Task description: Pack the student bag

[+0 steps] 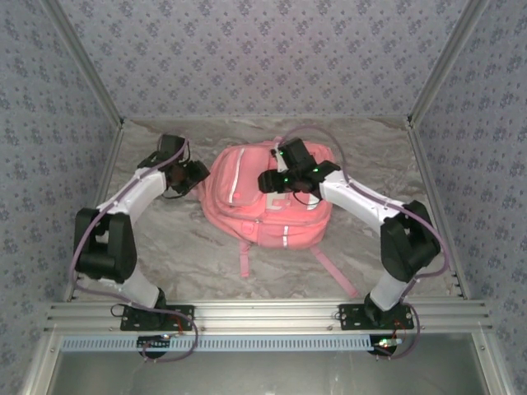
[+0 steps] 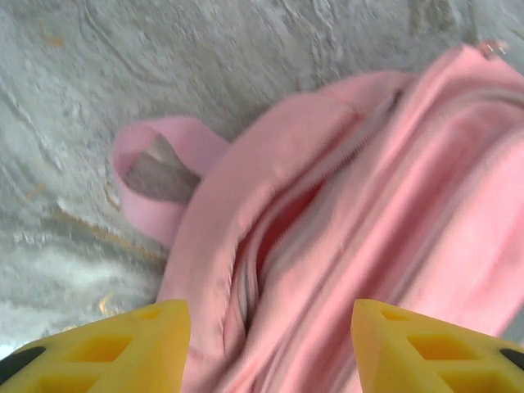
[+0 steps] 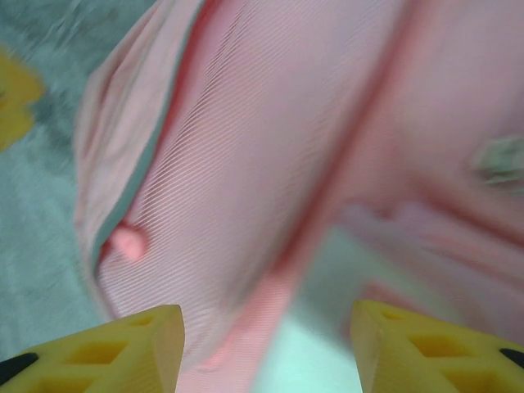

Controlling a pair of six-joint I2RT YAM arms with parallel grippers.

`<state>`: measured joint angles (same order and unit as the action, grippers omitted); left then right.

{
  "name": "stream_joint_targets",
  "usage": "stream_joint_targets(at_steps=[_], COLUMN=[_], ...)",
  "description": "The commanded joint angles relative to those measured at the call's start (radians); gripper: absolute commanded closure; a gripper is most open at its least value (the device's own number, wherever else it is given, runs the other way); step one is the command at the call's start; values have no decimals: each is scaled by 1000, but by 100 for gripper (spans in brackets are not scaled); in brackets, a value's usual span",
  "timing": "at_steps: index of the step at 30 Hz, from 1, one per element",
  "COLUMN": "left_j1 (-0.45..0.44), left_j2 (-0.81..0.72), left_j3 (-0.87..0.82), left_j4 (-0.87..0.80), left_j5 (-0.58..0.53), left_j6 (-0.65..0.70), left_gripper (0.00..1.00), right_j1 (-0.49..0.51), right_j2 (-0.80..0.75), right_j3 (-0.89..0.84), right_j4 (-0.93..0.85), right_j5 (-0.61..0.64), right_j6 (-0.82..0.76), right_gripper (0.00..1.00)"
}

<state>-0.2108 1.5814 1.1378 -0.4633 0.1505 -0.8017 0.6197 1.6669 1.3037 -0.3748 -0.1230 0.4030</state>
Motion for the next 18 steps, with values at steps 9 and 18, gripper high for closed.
stream_joint_targets(at_steps=[9,18], left_j1=[-85,-39], left_j2=[-294,-515], left_j3=[-253,-307], left_j4=[20,-97], left_j5=[21,-31], left_j6=[44,106], left_gripper=[48,49], right_j1=[45,86], right_j2=[94,308], right_j3=[188,311], right_j4=[-5,32], right_j5=[-181,-196], right_j6=[277,409], right_gripper=[39,43])
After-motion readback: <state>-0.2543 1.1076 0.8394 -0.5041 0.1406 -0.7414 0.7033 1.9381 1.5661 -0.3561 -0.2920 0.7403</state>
